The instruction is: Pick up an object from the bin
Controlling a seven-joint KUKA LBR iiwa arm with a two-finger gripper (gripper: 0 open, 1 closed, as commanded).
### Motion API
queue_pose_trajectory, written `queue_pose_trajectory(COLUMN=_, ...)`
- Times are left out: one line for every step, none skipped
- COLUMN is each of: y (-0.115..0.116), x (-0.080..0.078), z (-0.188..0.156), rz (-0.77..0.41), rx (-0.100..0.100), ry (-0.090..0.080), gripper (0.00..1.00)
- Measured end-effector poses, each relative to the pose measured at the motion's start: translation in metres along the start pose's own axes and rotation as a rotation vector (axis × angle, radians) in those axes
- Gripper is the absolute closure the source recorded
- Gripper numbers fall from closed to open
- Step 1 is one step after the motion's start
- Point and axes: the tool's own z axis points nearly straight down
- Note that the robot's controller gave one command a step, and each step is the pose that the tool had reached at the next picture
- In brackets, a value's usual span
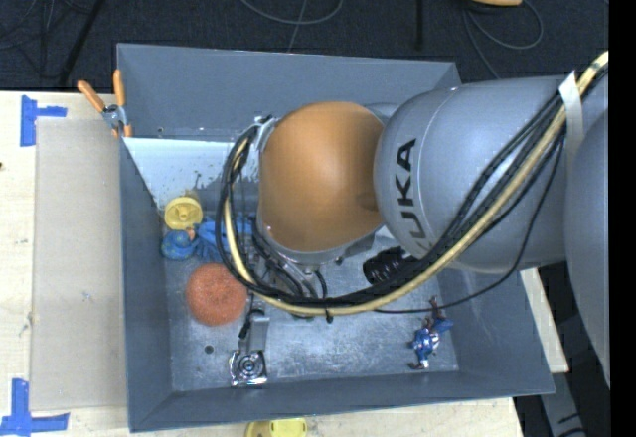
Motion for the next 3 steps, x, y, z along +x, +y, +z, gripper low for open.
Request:
queue_pose_trajectory(y=-0.001, x=-0.002, z=-0.005, rz=0.005, rx=-0.002, ry=-0.007, gripper=0.00)
queue_pose_trajectory(y=0.010, x=-0.038, z=0.059, rz=-0.093, rx=-0.003, ry=-0.013, gripper=0.00)
queue_pose_trajectory(y=-0.029, x=-0.107, z=0.076, rz=-0.022, rx=-0.003, ry=-0.010, gripper=0.00)
